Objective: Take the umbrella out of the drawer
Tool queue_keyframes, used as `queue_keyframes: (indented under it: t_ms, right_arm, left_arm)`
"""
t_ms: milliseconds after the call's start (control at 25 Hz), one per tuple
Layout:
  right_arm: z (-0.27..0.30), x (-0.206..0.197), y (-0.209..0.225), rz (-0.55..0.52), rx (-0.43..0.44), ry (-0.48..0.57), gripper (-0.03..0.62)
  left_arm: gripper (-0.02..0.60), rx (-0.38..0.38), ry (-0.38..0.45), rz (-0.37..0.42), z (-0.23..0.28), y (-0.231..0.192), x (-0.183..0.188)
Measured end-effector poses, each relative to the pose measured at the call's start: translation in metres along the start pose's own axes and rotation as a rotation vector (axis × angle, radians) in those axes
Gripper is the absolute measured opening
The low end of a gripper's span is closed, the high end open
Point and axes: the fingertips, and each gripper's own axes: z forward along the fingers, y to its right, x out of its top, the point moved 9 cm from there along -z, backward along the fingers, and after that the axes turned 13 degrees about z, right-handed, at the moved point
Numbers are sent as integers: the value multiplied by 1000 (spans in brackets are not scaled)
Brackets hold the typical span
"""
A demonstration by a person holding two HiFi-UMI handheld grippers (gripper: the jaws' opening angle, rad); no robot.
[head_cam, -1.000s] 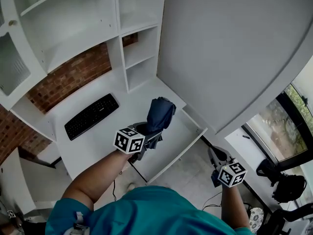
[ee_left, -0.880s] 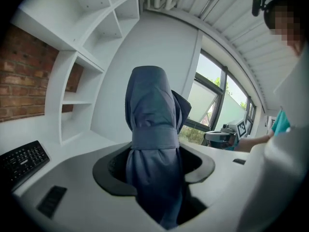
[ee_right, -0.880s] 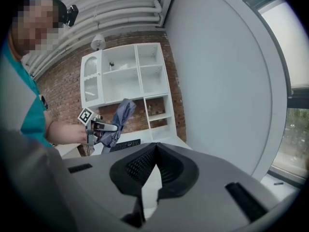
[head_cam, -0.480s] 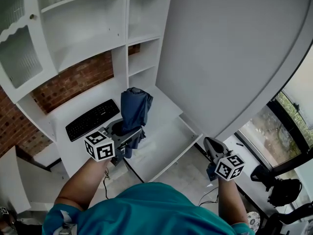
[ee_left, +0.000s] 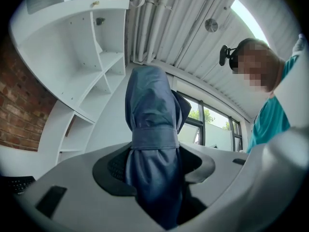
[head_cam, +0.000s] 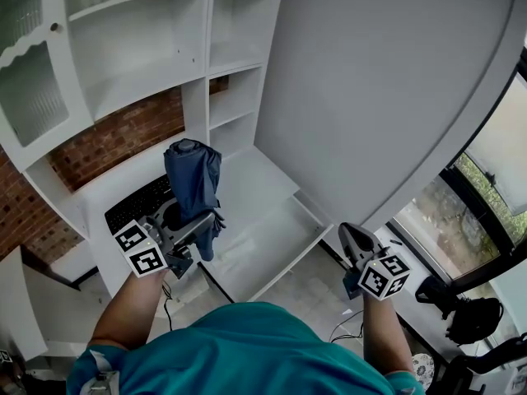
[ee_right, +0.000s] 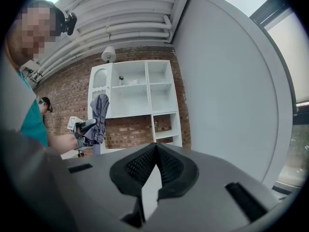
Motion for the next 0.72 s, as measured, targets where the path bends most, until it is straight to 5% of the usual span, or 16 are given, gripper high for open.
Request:
queue_keyframes:
  t_ms: [720]
  right_arm:
    - [11, 8, 3, -1, 18, -10, 20]
  left_arm:
    - [252, -9, 21, 28, 6, -2, 5]
